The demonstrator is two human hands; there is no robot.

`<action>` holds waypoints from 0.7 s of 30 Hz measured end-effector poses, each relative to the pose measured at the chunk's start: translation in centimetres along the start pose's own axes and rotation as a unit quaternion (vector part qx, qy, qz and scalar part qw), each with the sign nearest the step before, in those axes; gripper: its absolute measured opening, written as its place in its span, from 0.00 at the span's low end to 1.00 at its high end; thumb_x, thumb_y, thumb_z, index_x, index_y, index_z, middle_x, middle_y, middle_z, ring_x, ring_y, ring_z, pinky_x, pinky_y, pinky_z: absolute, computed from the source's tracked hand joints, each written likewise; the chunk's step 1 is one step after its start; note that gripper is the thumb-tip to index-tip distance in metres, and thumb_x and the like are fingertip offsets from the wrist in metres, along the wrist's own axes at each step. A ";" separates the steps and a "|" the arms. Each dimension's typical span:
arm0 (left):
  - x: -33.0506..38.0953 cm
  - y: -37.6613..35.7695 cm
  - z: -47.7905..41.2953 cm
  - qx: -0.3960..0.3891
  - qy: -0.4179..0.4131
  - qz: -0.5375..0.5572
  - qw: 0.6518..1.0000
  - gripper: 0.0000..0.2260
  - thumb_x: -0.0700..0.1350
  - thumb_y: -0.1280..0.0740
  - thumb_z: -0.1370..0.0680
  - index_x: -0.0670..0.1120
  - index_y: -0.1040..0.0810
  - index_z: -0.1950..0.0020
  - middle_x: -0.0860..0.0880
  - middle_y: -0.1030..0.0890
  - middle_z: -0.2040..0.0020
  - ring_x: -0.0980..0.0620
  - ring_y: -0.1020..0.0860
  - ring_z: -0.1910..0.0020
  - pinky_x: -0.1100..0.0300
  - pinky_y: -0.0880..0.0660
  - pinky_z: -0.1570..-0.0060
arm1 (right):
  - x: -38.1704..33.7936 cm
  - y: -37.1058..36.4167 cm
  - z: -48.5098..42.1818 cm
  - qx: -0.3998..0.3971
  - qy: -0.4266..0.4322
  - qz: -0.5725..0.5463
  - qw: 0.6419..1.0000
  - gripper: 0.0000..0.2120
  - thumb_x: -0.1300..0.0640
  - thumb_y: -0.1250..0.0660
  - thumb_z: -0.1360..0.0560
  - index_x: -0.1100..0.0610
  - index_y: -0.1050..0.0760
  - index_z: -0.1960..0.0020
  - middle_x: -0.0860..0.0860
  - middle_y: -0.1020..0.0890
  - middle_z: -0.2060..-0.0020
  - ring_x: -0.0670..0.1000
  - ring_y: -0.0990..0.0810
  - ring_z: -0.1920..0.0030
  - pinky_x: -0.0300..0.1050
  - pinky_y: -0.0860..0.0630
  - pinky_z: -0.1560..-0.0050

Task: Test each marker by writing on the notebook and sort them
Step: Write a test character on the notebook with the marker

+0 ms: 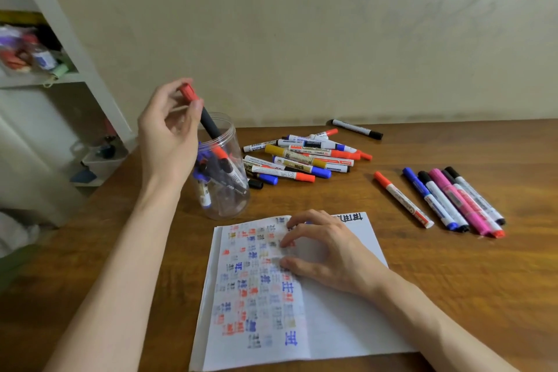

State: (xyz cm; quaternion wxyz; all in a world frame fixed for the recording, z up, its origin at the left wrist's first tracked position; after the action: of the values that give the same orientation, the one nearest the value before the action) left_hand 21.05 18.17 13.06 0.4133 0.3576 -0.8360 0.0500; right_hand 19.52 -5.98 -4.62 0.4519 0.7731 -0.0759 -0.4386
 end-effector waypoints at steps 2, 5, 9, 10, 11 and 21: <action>-0.4 -0.5 0.3 -0.020 0.000 -0.016 1.000 0.18 0.43 0.30 0.18 0.50 0.25 0.29 0.53 0.18 0.38 0.60 0.19 0.41 0.67 0.22 0.43 | 0.1 -0.1 0.0 -0.004 -0.002 -0.001 1.000 0.16 0.34 0.28 0.24 0.40 0.17 0.41 0.35 0.26 0.35 0.38 0.30 0.33 0.39 0.32 0.32; -0.6 -0.8 0.5 -0.034 -0.001 -0.030 0.999 0.19 0.43 0.30 0.19 0.52 0.26 0.29 0.53 0.18 0.37 0.60 0.19 0.40 0.67 0.22 0.43 | 0.1 -0.2 0.0 -0.011 -0.007 -0.003 1.000 0.17 0.34 0.28 0.24 0.40 0.18 0.40 0.35 0.26 0.34 0.38 0.30 0.33 0.41 0.32 0.31; -0.4 -0.9 0.7 -0.031 -0.020 -0.072 0.997 0.13 0.48 0.29 0.19 0.49 0.20 0.35 0.55 0.17 0.41 0.61 0.19 0.42 0.69 0.21 0.45 | 0.2 -0.2 -0.1 -0.012 -0.007 -0.003 1.000 0.17 0.34 0.29 0.24 0.40 0.18 0.40 0.35 0.26 0.34 0.38 0.30 0.33 0.42 0.31 0.30; -0.6 -0.9 0.8 -0.031 -0.016 -0.070 0.997 0.13 0.48 0.28 0.20 0.49 0.19 0.36 0.55 0.17 0.42 0.61 0.18 0.42 0.67 0.21 0.45 | 0.1 -0.2 0.0 -0.011 -0.006 -0.003 1.000 0.17 0.34 0.29 0.24 0.41 0.18 0.40 0.35 0.26 0.34 0.38 0.30 0.33 0.42 0.32 0.30; -0.8 -0.8 0.9 -0.030 -0.007 -0.065 0.997 0.13 0.48 0.28 0.20 0.49 0.18 0.36 0.55 0.16 0.42 0.60 0.18 0.43 0.66 0.20 0.46 | 0.1 -0.2 0.0 -0.010 -0.005 -0.003 1.000 0.17 0.34 0.29 0.24 0.41 0.18 0.40 0.35 0.26 0.34 0.38 0.30 0.33 0.41 0.32 0.31; -0.6 -2.1 0.5 -0.076 -0.015 -0.174 0.982 0.14 0.48 0.32 0.18 0.51 0.18 0.32 0.52 0.18 0.41 0.57 0.23 0.42 0.61 0.22 0.48 | 0.1 -0.1 0.0 -0.009 -0.008 -0.010 1.000 0.16 0.34 0.28 0.24 0.40 0.18 0.41 0.36 0.26 0.34 0.37 0.31 0.32 0.40 0.33 0.31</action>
State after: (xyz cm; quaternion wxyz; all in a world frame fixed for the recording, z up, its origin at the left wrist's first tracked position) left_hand 22.32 16.83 11.86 0.4292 0.4659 -0.7683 -0.0917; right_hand 19.57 -5.99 -4.74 0.4534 0.7662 -0.0681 -0.4503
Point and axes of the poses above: each hand's wrist, its own z-axis away from the middle knuckle, its own y-axis out of the back of the hand, x = y × z, the point moved 10 cm from there along -z, towards the middle knuckle
